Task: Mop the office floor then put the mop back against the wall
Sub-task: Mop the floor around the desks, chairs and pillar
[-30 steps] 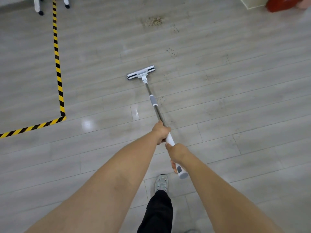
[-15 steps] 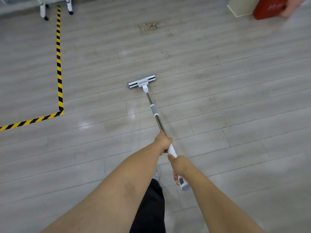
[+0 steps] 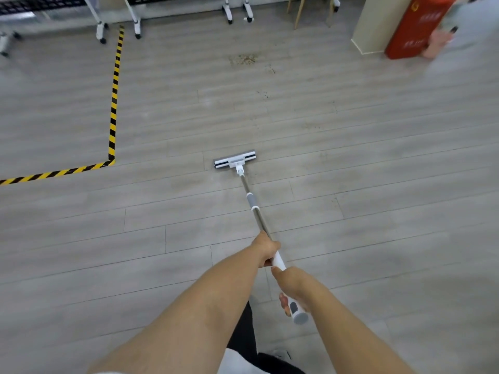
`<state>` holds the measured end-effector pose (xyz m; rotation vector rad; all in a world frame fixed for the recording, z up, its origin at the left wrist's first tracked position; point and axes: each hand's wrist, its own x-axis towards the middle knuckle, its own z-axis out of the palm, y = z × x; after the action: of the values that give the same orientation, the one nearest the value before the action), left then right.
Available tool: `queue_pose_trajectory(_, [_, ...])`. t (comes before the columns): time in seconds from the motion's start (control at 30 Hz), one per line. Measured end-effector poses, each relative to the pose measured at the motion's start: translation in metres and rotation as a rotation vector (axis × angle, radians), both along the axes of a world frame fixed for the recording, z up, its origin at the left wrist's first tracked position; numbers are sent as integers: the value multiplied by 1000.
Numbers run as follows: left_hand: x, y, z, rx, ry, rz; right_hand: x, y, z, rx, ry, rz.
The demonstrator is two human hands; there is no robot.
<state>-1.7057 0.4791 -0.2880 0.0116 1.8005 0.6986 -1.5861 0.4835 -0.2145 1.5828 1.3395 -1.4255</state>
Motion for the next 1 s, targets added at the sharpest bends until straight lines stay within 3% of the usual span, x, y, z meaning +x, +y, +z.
queue_pose_trajectory(0.3, [-39, 4, 9, 35, 15, -2, -39, 4, 18, 61, 40, 16])
queue_pose_trajectory(0.8, [-253, 63, -27, 25, 43, -37, -251, 61, -10, -84, 109, -119])
queue_pose_trajectory(1.0, [-267, 87, -36, 50, 31, -3, -266, 86, -21, -88, 80, -136])
